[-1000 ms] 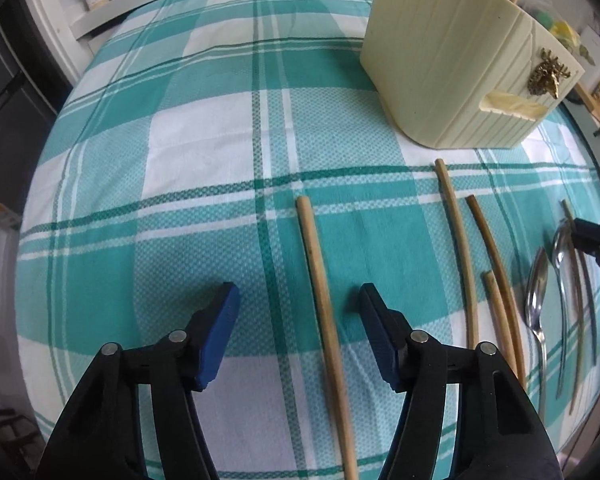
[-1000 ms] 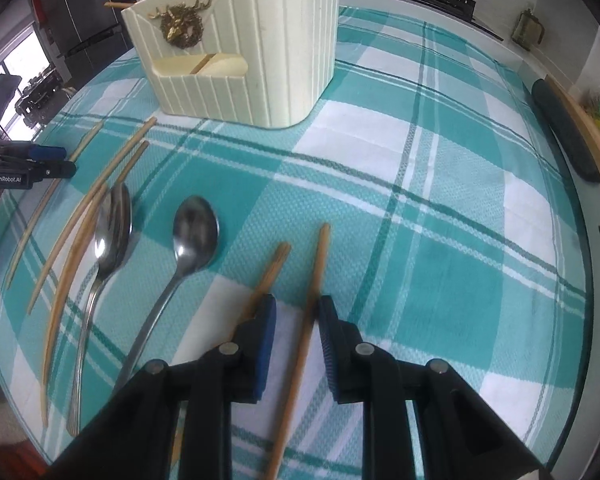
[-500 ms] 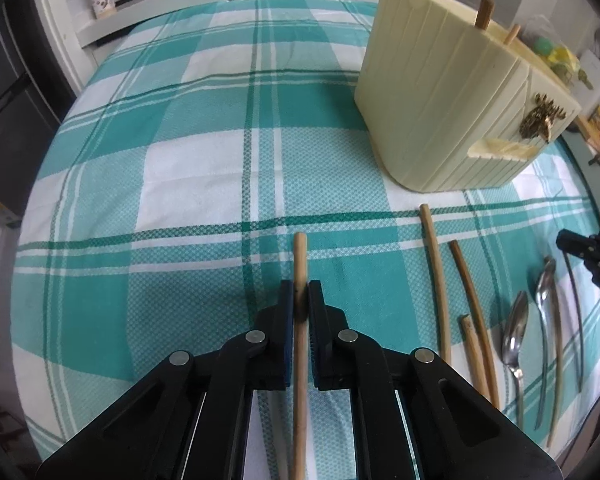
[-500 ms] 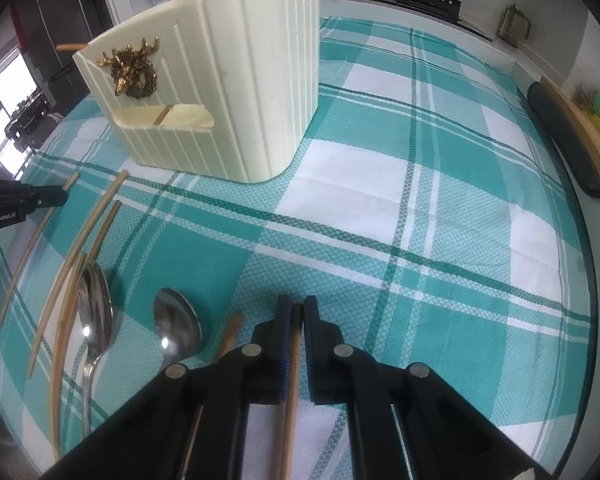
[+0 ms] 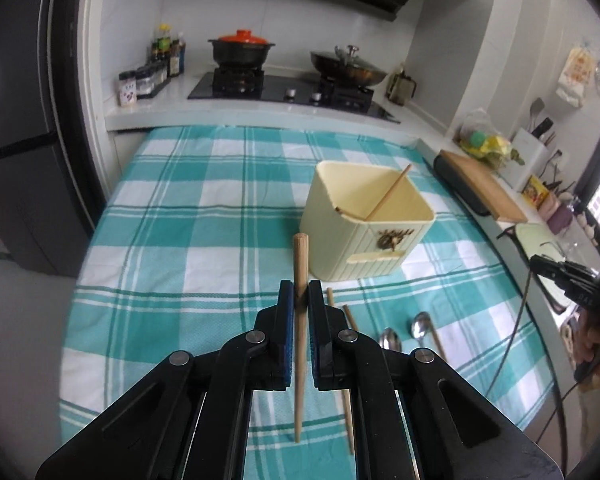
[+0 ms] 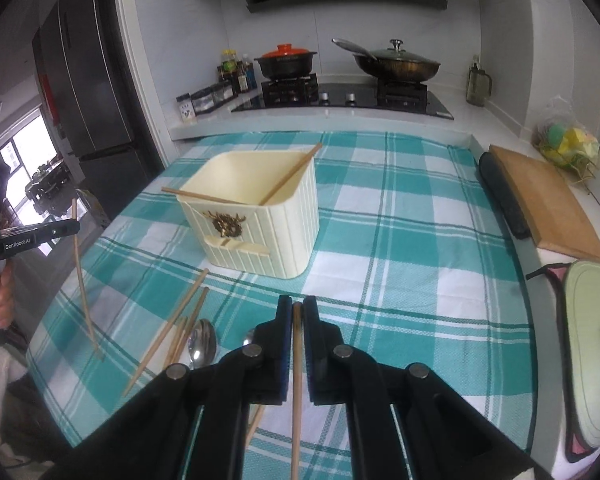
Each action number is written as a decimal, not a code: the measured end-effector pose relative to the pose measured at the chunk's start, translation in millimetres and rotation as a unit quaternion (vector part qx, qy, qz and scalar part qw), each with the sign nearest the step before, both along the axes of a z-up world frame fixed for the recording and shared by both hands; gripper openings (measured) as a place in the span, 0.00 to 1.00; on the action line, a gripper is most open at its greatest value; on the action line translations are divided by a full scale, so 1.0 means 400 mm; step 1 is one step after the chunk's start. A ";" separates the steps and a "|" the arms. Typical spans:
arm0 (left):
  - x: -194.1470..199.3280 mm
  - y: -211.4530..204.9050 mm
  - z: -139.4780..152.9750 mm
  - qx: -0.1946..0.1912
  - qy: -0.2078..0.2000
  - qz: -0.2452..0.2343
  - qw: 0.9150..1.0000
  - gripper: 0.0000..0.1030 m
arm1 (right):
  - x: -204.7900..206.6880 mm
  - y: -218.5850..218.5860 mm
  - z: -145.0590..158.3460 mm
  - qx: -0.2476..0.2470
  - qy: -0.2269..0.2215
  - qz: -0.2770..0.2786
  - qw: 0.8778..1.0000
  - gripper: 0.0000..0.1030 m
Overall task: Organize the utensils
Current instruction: 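Lift both chopsticks over the cream holder and open both tools to drop them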
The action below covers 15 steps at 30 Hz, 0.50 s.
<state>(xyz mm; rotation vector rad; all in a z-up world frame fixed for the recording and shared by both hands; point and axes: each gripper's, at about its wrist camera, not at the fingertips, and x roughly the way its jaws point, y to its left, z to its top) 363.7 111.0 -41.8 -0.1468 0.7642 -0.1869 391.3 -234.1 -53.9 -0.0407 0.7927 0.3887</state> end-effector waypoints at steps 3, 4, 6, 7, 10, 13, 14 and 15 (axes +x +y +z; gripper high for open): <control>-0.041 -0.002 0.049 -0.010 -0.024 -0.005 1.000 0.05 | -0.048 -0.008 0.072 0.013 -0.030 0.004 0.999 0.05; -0.050 -0.004 0.061 -0.012 -0.030 -0.006 0.999 0.05 | -0.066 -0.009 0.094 0.016 -0.041 0.004 0.999 0.05; -0.064 -0.011 0.081 -0.015 -0.040 -0.008 0.999 0.05 | -0.089 -0.013 0.126 0.021 -0.058 0.004 0.998 0.05; -0.068 -0.014 0.090 -0.018 -0.043 -0.010 0.999 0.05 | -0.098 -0.014 0.140 0.023 -0.066 0.002 0.998 0.05; -0.073 -0.020 0.116 -0.030 -0.053 -0.012 0.998 0.05 | -0.111 -0.017 0.173 0.030 -0.091 -0.006 0.995 0.05; -0.070 -0.020 0.150 -0.051 -0.063 -0.014 0.997 0.05 | -0.115 -0.019 0.203 0.035 -0.116 -0.018 0.992 0.05; -0.067 -0.019 0.164 -0.058 -0.067 -0.015 0.996 0.05 | -0.114 -0.020 0.213 0.036 -0.122 -0.021 0.992 0.05; -0.068 -0.019 0.178 -0.062 -0.071 -0.017 0.995 0.04 | -0.111 -0.021 0.223 0.038 -0.128 -0.025 0.991 0.05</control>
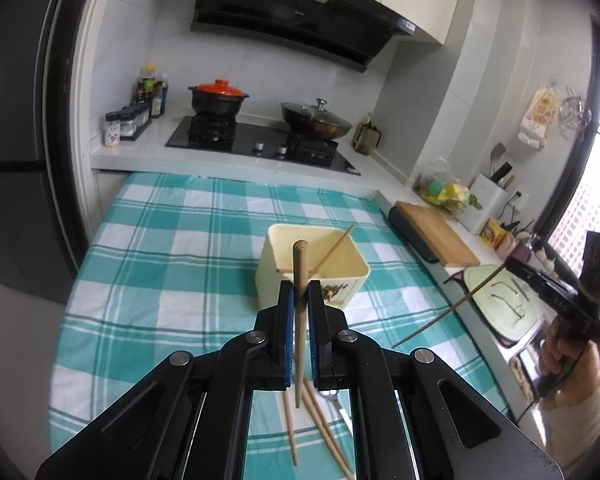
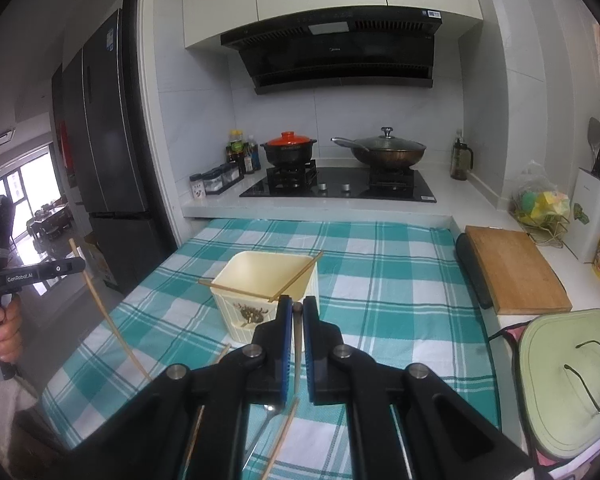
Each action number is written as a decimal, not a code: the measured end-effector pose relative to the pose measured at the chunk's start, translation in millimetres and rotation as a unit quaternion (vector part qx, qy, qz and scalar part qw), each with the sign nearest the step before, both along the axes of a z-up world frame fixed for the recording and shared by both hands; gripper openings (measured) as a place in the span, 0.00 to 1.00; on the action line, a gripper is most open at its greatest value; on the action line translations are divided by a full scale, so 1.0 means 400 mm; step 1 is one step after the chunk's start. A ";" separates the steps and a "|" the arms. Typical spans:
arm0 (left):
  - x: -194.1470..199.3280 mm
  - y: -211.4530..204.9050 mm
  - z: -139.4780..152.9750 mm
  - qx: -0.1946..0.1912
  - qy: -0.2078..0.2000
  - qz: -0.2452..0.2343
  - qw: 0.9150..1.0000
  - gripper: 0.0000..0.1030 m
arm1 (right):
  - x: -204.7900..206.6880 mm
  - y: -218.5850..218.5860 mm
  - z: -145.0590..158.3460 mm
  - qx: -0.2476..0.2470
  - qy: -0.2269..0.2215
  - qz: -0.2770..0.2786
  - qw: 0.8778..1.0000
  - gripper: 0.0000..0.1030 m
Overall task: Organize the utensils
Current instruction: 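Lift both chopsticks over the cream holder and open both tools to drop them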
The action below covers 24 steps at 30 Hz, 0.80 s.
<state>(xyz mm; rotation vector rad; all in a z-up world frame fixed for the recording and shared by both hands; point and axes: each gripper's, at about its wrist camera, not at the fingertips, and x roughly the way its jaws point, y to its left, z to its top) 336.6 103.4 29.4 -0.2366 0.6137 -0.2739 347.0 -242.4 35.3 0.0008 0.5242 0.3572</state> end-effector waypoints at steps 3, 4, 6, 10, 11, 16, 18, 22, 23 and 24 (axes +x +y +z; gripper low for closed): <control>0.025 -0.008 0.050 -0.007 -0.014 0.000 1.000 0.04 | 0.019 -0.003 0.036 0.005 -0.012 -0.004 1.000 0.05; 0.036 -0.012 0.067 -0.010 -0.020 0.001 1.000 0.04 | 0.027 -0.001 0.050 0.006 -0.016 -0.006 1.000 0.05; 0.063 -0.021 0.101 -0.015 -0.033 0.002 0.999 0.04 | 0.048 0.001 0.079 0.009 -0.023 -0.006 1.000 0.05; 0.141 -0.039 0.150 -0.024 -0.057 0.012 0.998 0.04 | 0.093 0.026 0.142 0.014 -0.040 0.001 0.999 0.05; 0.165 -0.045 0.158 -0.026 -0.061 0.017 0.998 0.04 | 0.105 0.035 0.159 0.015 -0.047 0.002 0.999 0.05; 0.280 -0.071 0.154 -0.028 -0.073 0.044 0.996 0.04 | 0.180 0.079 0.216 0.033 -0.074 0.009 0.997 0.05; 0.327 -0.081 0.132 -0.033 -0.067 0.053 0.996 0.04 | 0.213 0.097 0.220 0.041 -0.086 0.010 0.995 0.05; 0.407 -0.101 0.055 -0.033 -0.035 0.060 0.997 0.04 | 0.290 0.121 0.180 0.057 -0.089 0.002 0.994 0.05; 0.423 -0.104 0.032 -0.032 -0.024 0.060 0.997 0.04 | 0.313 0.124 0.158 0.062 -0.079 -0.002 0.995 0.05; 0.435 -0.109 0.011 -0.030 -0.014 0.061 0.998 0.04 | 0.339 0.124 0.131 0.068 -0.063 -0.006 0.996 0.05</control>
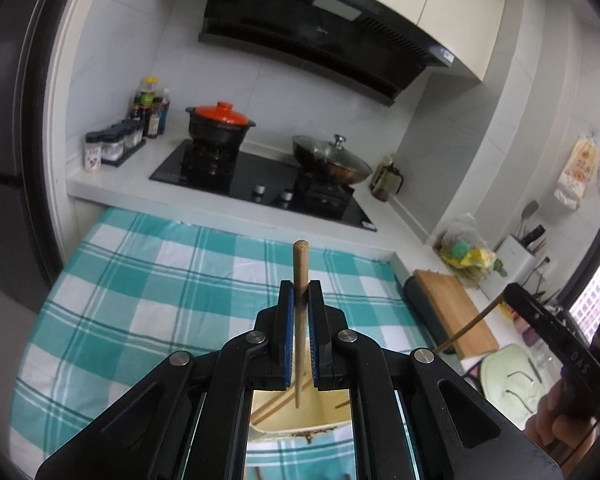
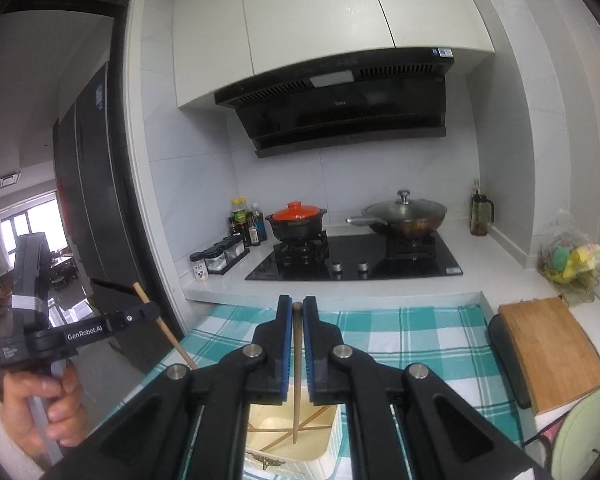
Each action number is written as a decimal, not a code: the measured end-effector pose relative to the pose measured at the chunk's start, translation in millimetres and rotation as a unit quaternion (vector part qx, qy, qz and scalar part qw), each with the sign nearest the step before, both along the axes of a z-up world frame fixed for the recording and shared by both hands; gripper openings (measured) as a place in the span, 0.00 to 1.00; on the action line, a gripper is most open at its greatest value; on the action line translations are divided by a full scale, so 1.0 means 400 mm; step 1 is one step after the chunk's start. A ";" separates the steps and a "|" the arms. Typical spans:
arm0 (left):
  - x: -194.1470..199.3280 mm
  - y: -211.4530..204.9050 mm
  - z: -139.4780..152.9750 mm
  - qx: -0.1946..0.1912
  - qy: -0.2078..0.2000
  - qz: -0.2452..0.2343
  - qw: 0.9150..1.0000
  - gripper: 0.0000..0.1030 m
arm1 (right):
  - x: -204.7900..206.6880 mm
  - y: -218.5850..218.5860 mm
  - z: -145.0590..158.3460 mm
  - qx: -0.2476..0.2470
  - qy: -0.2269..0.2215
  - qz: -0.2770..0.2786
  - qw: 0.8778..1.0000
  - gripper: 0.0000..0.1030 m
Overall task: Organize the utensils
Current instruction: 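Lift both chopsticks over the cream holder and open both tools to drop them, then move both open tools back over the remaining chopsticks on the cloth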
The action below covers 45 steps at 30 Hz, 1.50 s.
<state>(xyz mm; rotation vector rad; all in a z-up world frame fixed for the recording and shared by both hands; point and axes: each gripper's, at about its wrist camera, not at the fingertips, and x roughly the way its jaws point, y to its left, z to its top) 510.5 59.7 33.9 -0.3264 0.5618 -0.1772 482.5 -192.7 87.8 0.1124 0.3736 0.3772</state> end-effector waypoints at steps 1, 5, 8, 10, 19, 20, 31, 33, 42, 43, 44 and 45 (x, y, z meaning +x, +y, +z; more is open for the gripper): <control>0.011 -0.002 -0.022 0.001 0.010 0.001 1.000 0.04 | 0.025 -0.001 -0.031 0.009 0.019 -0.002 1.000 0.05; 0.052 -0.001 -0.113 -0.001 0.051 0.002 0.999 0.04 | 0.103 -0.022 -0.163 0.044 0.097 -0.016 0.994 0.05; 0.066 -0.005 -0.159 0.001 0.069 0.000 0.998 0.05 | 0.142 -0.044 -0.251 0.069 0.148 -0.023 0.986 0.05; 0.070 -0.008 -0.180 0.002 0.081 0.004 0.997 0.05 | 0.158 -0.050 -0.295 0.079 0.173 -0.024 0.982 0.05; -0.099 0.029 -0.122 0.052 0.077 -0.025 0.995 0.64 | 0.114 -0.051 -0.311 0.038 0.180 -0.024 0.983 0.39; -0.139 0.041 -0.117 0.069 0.076 -0.032 0.994 0.67 | 0.087 -0.057 -0.293 0.025 0.167 -0.016 0.986 0.39; -0.583 0.085 -0.400 0.138 0.142 -0.007 0.980 0.81 | -0.327 -0.131 -0.338 -0.169 0.112 -0.017 0.979 0.39; -0.642 0.058 -0.453 0.131 0.142 0.009 0.981 0.81 | -0.416 -0.129 -0.388 -0.170 0.107 -0.024 0.979 0.39; -0.740 -0.026 -0.558 0.124 0.154 0.027 0.980 0.81 | -0.673 -0.119 -0.649 -0.117 0.178 -0.059 0.975 0.39; -0.737 -0.033 -0.560 0.130 0.154 0.026 0.979 0.81 | -0.683 -0.120 -0.659 -0.125 0.181 -0.061 0.974 0.39; -0.736 -0.037 -0.561 0.131 0.151 0.026 0.979 0.81 | -0.689 -0.124 -0.664 -0.129 0.183 -0.064 0.973 0.39; -0.735 -0.040 -0.561 0.129 0.150 0.026 0.980 0.81 | -0.695 -0.128 -0.667 -0.128 0.184 -0.066 0.972 0.39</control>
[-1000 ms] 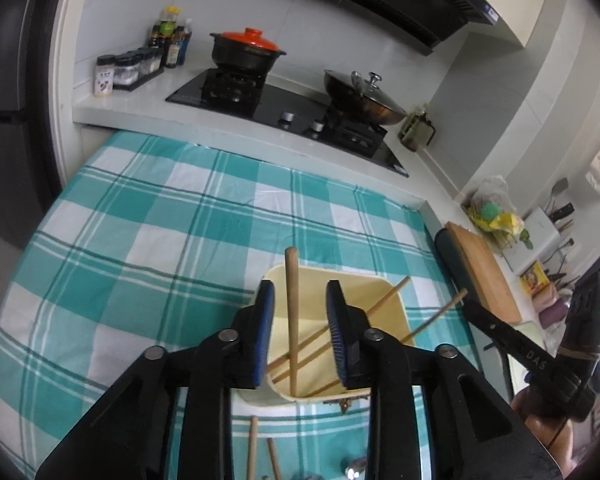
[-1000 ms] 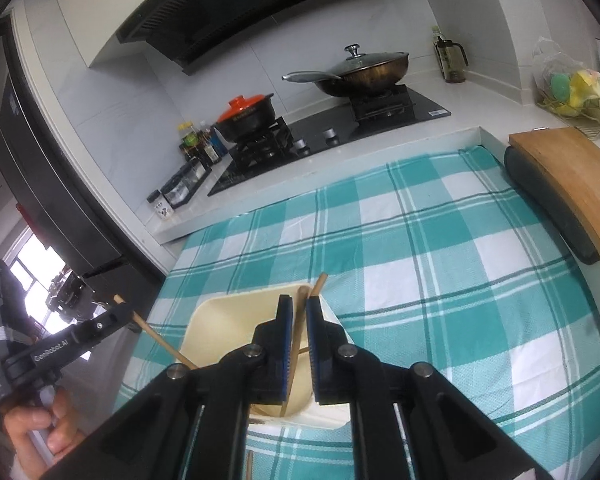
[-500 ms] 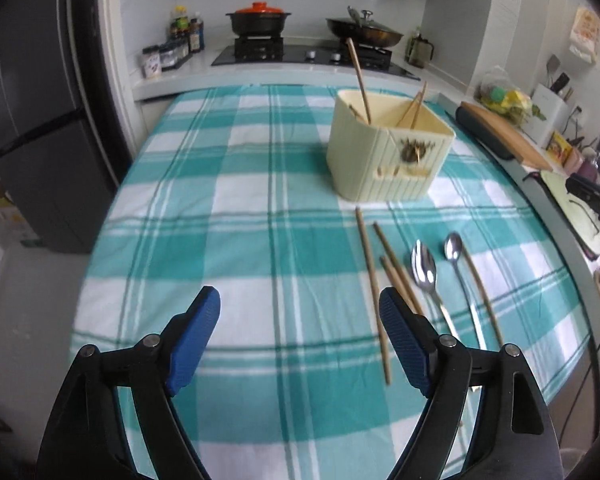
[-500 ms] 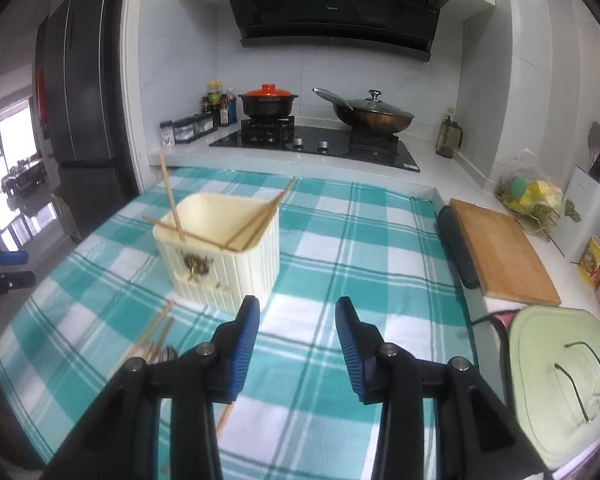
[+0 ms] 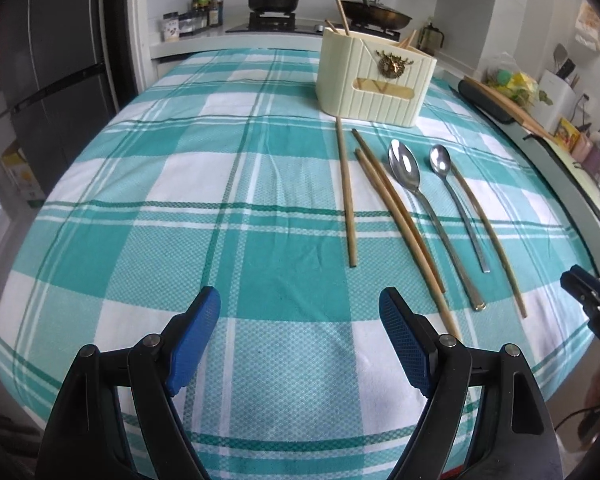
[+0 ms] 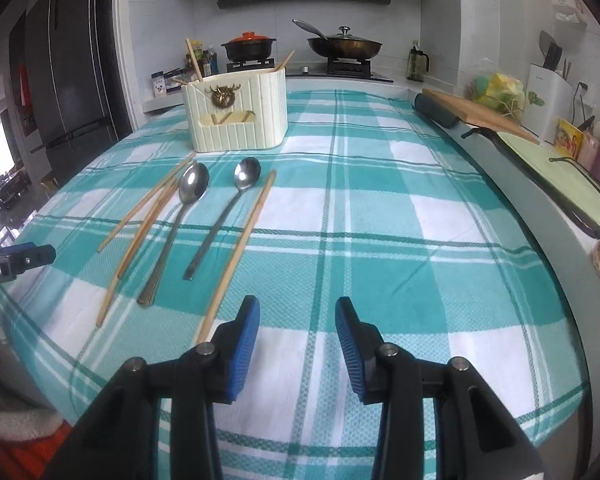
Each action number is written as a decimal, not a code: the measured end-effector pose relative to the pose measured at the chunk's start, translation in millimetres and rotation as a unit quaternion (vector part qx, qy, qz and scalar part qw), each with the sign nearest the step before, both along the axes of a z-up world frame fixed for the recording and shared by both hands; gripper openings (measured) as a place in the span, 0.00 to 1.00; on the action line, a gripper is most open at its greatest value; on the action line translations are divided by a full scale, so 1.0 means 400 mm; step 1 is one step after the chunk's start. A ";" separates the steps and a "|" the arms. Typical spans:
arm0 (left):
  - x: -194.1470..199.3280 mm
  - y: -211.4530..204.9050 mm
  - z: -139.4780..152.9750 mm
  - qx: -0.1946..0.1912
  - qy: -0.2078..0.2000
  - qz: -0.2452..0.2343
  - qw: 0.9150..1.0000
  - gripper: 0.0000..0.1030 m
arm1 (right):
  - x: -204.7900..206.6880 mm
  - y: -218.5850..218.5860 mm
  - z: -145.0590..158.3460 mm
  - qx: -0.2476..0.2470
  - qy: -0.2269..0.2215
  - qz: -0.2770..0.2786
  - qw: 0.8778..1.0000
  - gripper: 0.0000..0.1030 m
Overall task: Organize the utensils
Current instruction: 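Move both open tools back over the remaining chopsticks on the cloth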
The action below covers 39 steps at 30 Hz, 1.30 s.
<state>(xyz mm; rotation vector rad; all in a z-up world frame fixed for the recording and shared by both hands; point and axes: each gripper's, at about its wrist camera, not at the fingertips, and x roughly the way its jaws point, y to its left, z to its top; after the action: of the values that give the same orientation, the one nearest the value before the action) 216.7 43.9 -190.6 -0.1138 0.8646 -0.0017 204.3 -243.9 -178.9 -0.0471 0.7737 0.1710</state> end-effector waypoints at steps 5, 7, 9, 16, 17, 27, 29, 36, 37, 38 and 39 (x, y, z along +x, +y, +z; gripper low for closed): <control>0.000 -0.012 -0.014 0.003 0.007 -0.004 1.000 0.81 | 0.012 -0.008 0.008 0.008 -0.009 -0.011 1.000 0.39; -0.009 -0.016 -0.022 0.009 0.010 -0.005 1.000 0.81 | 0.018 -0.003 0.004 0.012 -0.008 -0.008 1.000 0.39; -0.013 -0.017 -0.028 0.013 0.012 -0.006 1.000 0.81 | 0.020 0.005 -0.003 0.016 -0.004 -0.004 1.000 0.39; 0.031 -0.028 -0.027 0.006 0.013 -0.020 1.000 0.81 | 0.027 0.025 -0.021 0.021 0.009 0.005 1.000 0.39; 0.043 -0.030 -0.025 0.006 0.013 -0.022 1.000 0.81 | 0.028 0.025 -0.022 0.021 0.009 0.005 1.000 0.39; 0.202 -0.064 -0.051 0.067 0.027 -0.030 0.997 0.77 | 0.060 0.049 -0.018 0.017 0.018 0.016 1.000 0.39; 0.227 -0.080 -0.066 0.082 0.034 -0.039 0.995 0.74 | 0.078 0.063 -0.015 0.012 0.022 0.023 0.999 0.39; 0.265 -0.105 -0.071 0.084 0.043 -0.051 0.994 0.41 | 0.151 0.121 -0.048 0.004 0.052 0.043 0.998 0.39; 0.266 -0.106 -0.070 0.080 0.044 -0.051 0.995 0.31 | 0.157 0.127 -0.054 0.008 0.057 0.048 0.997 0.38; 0.268 -0.109 -0.070 0.079 0.044 -0.052 0.995 0.25 | 0.161 0.135 -0.058 0.009 0.058 0.053 0.997 0.38; 0.268 -0.113 -0.070 0.083 0.043 -0.051 0.994 0.11 | 0.164 0.145 -0.061 0.004 0.057 0.057 0.997 0.38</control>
<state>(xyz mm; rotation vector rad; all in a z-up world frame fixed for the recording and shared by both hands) 323.7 -1.2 -218.6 0.0862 0.9521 -0.0200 269.8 -185.9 -203.4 -0.0746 0.8843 0.2874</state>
